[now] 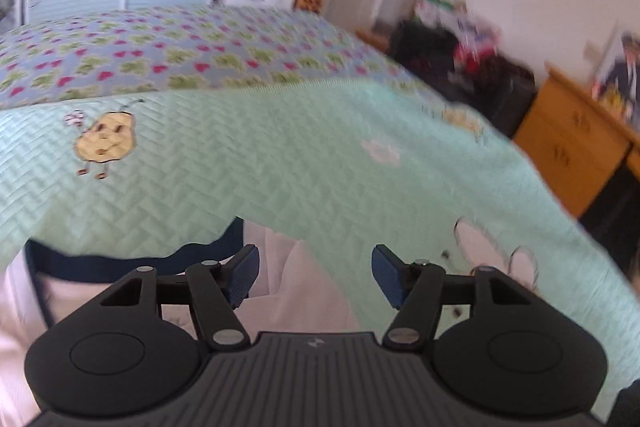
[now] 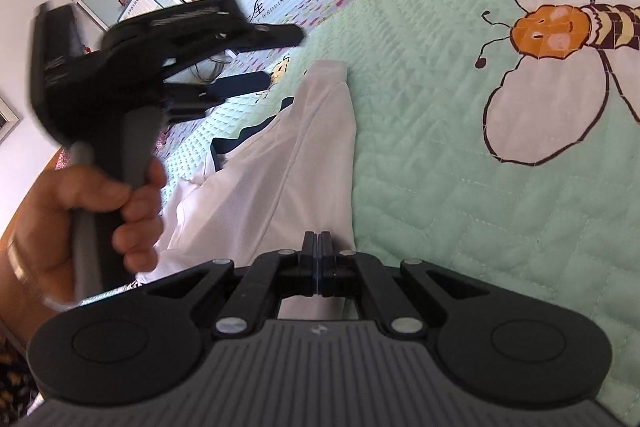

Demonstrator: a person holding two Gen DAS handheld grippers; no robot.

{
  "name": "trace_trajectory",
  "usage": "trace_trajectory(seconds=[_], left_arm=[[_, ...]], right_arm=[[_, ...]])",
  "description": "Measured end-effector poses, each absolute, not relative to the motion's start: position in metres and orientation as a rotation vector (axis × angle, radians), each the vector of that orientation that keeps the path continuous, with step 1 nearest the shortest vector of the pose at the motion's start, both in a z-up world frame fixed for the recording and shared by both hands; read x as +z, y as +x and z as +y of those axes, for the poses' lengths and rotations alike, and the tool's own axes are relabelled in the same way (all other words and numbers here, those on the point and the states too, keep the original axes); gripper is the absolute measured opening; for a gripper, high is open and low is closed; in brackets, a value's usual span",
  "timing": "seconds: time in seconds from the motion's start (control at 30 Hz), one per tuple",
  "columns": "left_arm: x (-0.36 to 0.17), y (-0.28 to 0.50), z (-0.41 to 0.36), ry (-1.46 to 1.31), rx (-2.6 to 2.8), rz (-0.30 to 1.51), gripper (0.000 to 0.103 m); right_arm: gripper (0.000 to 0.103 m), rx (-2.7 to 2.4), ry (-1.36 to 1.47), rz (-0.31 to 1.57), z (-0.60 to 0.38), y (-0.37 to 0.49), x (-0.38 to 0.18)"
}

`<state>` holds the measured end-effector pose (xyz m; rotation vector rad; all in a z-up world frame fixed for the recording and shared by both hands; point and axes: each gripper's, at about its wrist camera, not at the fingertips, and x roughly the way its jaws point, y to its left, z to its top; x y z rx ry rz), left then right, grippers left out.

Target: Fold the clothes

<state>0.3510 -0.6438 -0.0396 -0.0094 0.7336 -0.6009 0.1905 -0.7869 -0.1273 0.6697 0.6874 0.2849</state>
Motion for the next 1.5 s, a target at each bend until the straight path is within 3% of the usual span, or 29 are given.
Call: trace_trajectory(seconds=[0.1,0.17,0.2,0.6,0.77,0.93,1.0,1.03,1.1,1.37,1.43,1.5], left_arm=[[-0.046,0.359,-0.657,0.05,-0.642,0.757,0.06],[-0.052,0.364,-0.665,0.086,-0.653,0.782,0.028],[-0.056,0.366,-0.668,0.114,-0.649,0.799,0.003],[-0.055,0.377,-0.675,0.128,-0.613,0.749,0.001],[-0.05,0.371,-0.659,0.105,-0.588,0.723,0.007],[-0.042,0.363,-0.637,0.072,-0.55,0.681,0.037],[-0.039,0.359,-0.629,0.059,-0.534,0.664,0.051],[-0.037,0.357,-0.625,0.052,-0.527,0.655,0.056],[-0.039,0.353,-0.617,0.08,-0.537,0.667,0.056],[-0.072,0.352,-0.598,0.204,-0.553,0.774,0.054],[-0.077,0.347,-0.602,0.272,-0.516,0.747,0.031],[-0.079,0.342,-0.606,0.324,-0.469,0.719,0.021]], right_arm=[[0.0,0.292,0.686,0.687,-0.789,0.191,-0.129],[0.0,0.293,0.686,0.686,-0.788,0.191,-0.129],[0.0,0.293,0.684,0.685,-0.788,0.191,-0.129],[0.0,0.254,0.674,0.669,-0.785,0.192,-0.126],[0.0,0.248,0.669,0.675,-0.783,0.191,-0.125],[0.002,0.223,0.685,0.675,-0.787,0.186,-0.12],[0.009,0.214,0.673,0.648,-0.786,0.182,-0.116],[0.018,0.211,0.662,0.63,-0.786,0.18,-0.113],[0.026,0.197,0.648,0.607,-0.786,0.177,-0.111],[0.027,0.176,0.595,0.605,-0.783,0.183,-0.118],[0.027,0.181,0.573,0.612,-0.782,0.185,-0.118],[0.011,0.155,0.499,0.634,-0.778,0.183,-0.113]])
